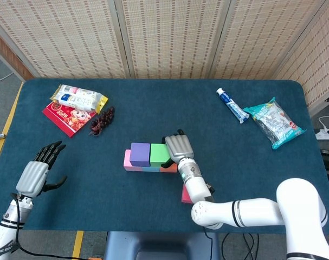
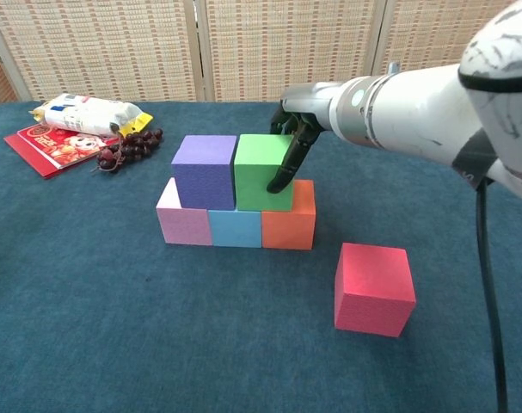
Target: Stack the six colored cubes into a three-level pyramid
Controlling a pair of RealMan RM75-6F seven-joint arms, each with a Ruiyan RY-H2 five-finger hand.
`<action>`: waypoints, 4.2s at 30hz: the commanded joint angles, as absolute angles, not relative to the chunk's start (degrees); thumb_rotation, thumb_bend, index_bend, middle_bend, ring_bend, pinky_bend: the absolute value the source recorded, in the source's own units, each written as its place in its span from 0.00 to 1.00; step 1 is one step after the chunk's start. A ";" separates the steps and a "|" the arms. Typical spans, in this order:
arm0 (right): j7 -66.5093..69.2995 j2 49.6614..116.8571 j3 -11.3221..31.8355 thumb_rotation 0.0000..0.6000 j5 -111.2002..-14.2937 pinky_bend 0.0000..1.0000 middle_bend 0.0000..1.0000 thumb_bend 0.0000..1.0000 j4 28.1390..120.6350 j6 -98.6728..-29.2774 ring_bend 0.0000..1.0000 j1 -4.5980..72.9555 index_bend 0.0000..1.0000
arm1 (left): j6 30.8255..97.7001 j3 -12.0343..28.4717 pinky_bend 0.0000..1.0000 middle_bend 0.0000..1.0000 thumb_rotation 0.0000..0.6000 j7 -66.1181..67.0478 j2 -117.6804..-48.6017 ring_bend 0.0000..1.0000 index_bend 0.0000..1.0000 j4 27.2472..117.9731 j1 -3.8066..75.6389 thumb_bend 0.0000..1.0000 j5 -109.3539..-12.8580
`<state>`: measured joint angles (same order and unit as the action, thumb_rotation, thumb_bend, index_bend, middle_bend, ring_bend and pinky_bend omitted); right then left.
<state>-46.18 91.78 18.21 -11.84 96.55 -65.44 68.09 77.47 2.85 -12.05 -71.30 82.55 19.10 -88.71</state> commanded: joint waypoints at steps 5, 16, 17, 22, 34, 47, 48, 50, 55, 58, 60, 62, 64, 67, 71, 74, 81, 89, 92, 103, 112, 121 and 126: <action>-46.19 92.02 18.36 1.00 -11.77 0.20 0.53 0.26 96.16 -65.16 0.36 68.10 0.56 | 77.32 2.89 0.11 0.00 1.00 -12.01 -71.32 0.00 0.03 82.59 19.18 0.31 -88.70; -46.37 92.06 18.51 1.00 -11.78 0.19 0.53 0.26 96.29 -65.02 0.36 68.13 0.56 | 77.26 2.89 0.10 0.00 1.00 -11.99 -71.29 0.00 0.03 82.56 19.09 0.31 -88.55; -46.48 92.05 18.50 1.00 -11.71 0.19 0.53 0.26 96.28 -65.00 0.36 68.16 0.56 | 77.28 2.90 0.10 0.00 1.00 -11.99 -71.28 0.00 0.03 82.57 19.09 0.31 -88.58; -46.68 92.32 18.50 1.00 -11.66 0.19 0.53 0.26 96.15 -65.09 0.36 68.29 0.56 | 77.33 2.91 0.11 0.00 1.00 -12.07 -71.31 0.00 0.03 82.52 19.07 0.31 -88.60; -47.37 92.59 18.18 1.00 -11.57 0.15 0.52 0.26 95.76 -65.20 0.32 68.32 0.48 | 77.21 2.92 0.11 0.00 1.00 -12.35 -71.55 0.00 0.03 82.19 19.09 0.31 -88.54; -47.34 92.11 17.86 1.00 -12.10 0.02 0.28 0.13 97.16 -64.89 0.14 68.01 0.08 | 77.33 2.93 0.11 0.00 1.00 -12.68 -71.79 0.00 0.02 81.73 19.12 0.31 -88.74; -47.52 91.92 17.73 1.00 -12.02 0.01 0.26 0.13 97.49 -64.87 0.12 67.99 0.05 | 77.31 2.94 0.10 0.00 1.00 -12.63 -71.76 0.00 0.02 81.75 19.16 0.31 -88.78; -47.69 91.17 17.68 1.00 -11.52 0.00 0.19 0.10 98.52 -64.58 0.07 67.86 0.01 | 77.22 2.98 0.10 0.00 1.00 -12.51 -71.65 0.00 0.02 81.87 19.32 0.31 -88.92; -46.82 88.11 17.78 1.00 -11.20 0.00 0.01 0.03 101.32 -64.28 0.00 66.73 0.00 | 77.05 3.19 0.10 0.00 1.00 -11.49 -71.18 0.00 0.01 82.78 20.00 0.31 -89.63; -43.20 85.02 17.89 1.00 -14.23 0.00 0.00 0.03 104.10 -63.38 0.00 64.20 0.00 | 76.39 3.25 0.10 0.00 1.00 -10.94 -70.85 0.00 0.01 83.63 20.60 0.31 -89.87; -40.74 82.17 17.15 1.00 -17.66 0.00 0.00 0.03 106.36 -62.79 0.00 61.95 0.00 | 75.88 3.32 0.10 0.00 1.00 -10.42 -70.67 0.00 0.01 84.07 20.97 0.31 -89.86; -38.05 79.43 16.52 1.00 -21.33 0.00 0.00 0.03 108.30 -62.33 0.00 59.62 0.00 | 75.65 3.46 0.10 0.00 1.00 -10.16 -70.62 0.00 0.01 84.49 21.20 0.31 -89.74; -34.41 76.26 15.86 1.00 -26.17 0.02 0.02 0.03 110.07 -62.45 0.00 56.52 0.00 | 75.15 3.59 0.10 0.00 1.00 -10.06 -70.47 0.00 0.01 85.00 21.47 0.31 -89.40; -28.04 71.95 14.41 1.00 -34.04 0.22 0.13 0.03 111.49 -61.66 0.04 51.62 0.03 | 74.53 3.81 0.10 0.00 1.00 -9.80 -70.47 0.00 0.01 85.53 21.65 0.31 -88.59; -19.77 66.61 12.24 1.00 -42.65 0.38 0.26 0.06 112.27 -58.52 0.20 46.06 0.16 | 74.18 4.28 0.11 0.00 1.00 -9.63 -70.81 0.00 0.01 85.82 21.56 0.31 -87.08; -16.07 63.12 9.55 1.00 -49.07 0.43 0.30 0.06 112.50 -56.03 0.25 42.98 0.22 | 73.78 4.60 0.11 0.00 1.00 -9.47 -70.93 0.00 0.01 86.20 21.51 0.31 -85.92; -10.20 58.97 3.91 1.00 -62.58 0.44 0.30 0.06 112.35 -51.84 0.25 38.26 0.24 | 72.92 4.97 0.11 0.00 1.00 -8.39 -71.07 0.00 0.01 87.07 21.43 0.31 -84.06; -9.62 60.50 -1.06 1.00 -74.07 0.44 0.30 0.01 110.48 -51.24 0.22 35.30 0.22 | 72.51 5.16 0.11 0.00 1.00 -7.61 -70.99 0.00 0.01 87.79 21.49 0.31 -83.38; -10.80 62.15 -2.24 1.00 -74.80 0.44 0.30 0.01 109.66 -51.83 0.21 34.17 0.20 | 72.38 5.13 0.11 0.00 1.00 -7.62 -70.97 0.00 0.01 87.75 21.46 0.30 -83.24; -14.59 71.80 -1.89 1.00 -68.60 0.43 0.30 0.00 107.16 -53.36 0.21 32.30 0.20 | 71.97 4.92 0.11 0.00 1.00 -9.80 -71.64 0.00 0.01 86.05 21.54 0.31 -83.55; -21.47 78.30 -0.33 1.00 -62.74 0.43 0.30 0.00 105.41 -56.48 0.26 32.27 0.25 | 72.64 4.67 0.11 0.00 1.00 -12.42 -71.95 0.00 0.01 84.12 21.17 0.31 -84.32; -22.40 81.90 0.04 1.00 -62.16 0.43 0.34 0.00 104.21 -58.41 0.31 31.62 0.31 | 72.89 4.41 0.11 0.00 1.00 -14.27 -72.16 0.00 0.01 82.49 20.92 0.31 -84.74; -23.46 84.16 0.70 1.00 -61.53 0.45 0.40 0.03 101.92 -60.20 0.37 31.15 0.42 | 73.26 4.32 0.11 0.00 1.00 -15.46 -72.41 0.00 0.01 81.68 20.80 0.31 -85.15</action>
<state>-23.05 83.22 0.38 -61.80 102.71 -59.52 31.36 73.20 4.35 -15.35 -72.35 81.78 20.82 -85.07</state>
